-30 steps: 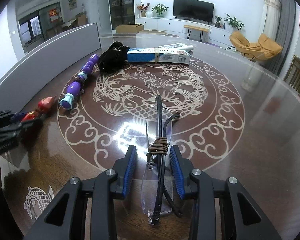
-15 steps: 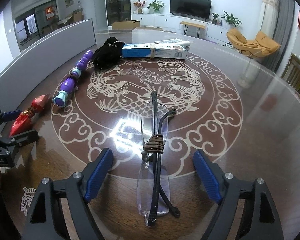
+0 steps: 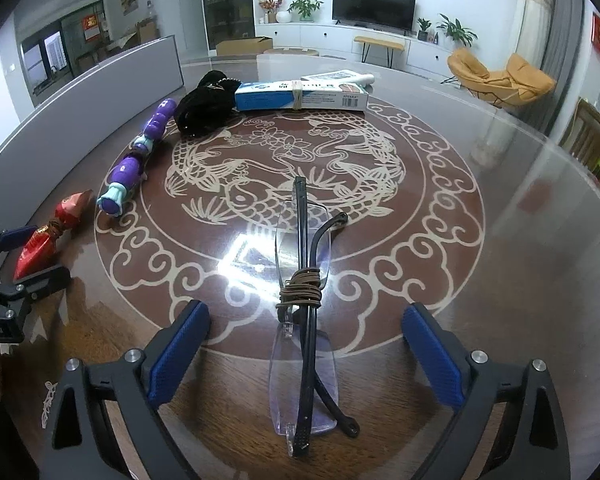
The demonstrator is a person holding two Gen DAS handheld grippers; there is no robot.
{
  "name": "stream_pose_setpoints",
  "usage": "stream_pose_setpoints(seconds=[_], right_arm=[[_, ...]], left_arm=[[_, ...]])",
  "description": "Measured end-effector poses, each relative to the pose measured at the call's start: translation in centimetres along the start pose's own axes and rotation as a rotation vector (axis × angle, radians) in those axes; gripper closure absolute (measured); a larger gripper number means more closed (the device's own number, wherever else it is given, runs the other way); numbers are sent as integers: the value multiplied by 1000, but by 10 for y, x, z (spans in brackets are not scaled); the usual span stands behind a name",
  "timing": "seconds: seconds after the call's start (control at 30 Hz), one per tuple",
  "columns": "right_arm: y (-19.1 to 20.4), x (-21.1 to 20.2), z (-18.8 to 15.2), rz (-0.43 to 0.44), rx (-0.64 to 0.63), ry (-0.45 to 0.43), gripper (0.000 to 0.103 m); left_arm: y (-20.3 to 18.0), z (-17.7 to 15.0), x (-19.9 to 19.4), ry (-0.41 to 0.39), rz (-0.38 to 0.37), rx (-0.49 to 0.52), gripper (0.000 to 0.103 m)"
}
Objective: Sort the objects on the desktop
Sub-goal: 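Lift the glasses with right tool while left tool lifts the red snack, then carry glasses and snack over the white bin and open both tools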
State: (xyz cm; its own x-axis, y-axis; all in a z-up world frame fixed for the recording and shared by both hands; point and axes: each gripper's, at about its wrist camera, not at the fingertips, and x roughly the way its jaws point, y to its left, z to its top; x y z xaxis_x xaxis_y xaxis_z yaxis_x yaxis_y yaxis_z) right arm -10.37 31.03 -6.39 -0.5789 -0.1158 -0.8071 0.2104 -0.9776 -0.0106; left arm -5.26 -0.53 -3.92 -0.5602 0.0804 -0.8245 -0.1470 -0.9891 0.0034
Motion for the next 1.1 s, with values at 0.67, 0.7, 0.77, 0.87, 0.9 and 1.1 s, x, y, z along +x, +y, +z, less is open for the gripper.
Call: stream_pose_setpoints(seconds=[0.67,0.7,0.77,0.87,0.9,1.1], right_arm=[[5,-6,12,61,-76,44,91],[5,-7,11,75,-72,50,91],[5,-18,11,110,-48,41,91],[8,-42,18,158,-27,3,91],[12,-49,23,173,-30,-11,91],[63,-94,73,282,-108,-108,91]], left_arm=[[9,3,-15,-15,-89,-15,81],[10,1,-19,-18,-114,-28,81],[9,-4,-35,-48,-140,-40,81],[11,-10,-62,-101,-180,-80,81],[13,-10,-70,-120,-194,-98,81],[56,1,-138,-253,-212,-211,81]])
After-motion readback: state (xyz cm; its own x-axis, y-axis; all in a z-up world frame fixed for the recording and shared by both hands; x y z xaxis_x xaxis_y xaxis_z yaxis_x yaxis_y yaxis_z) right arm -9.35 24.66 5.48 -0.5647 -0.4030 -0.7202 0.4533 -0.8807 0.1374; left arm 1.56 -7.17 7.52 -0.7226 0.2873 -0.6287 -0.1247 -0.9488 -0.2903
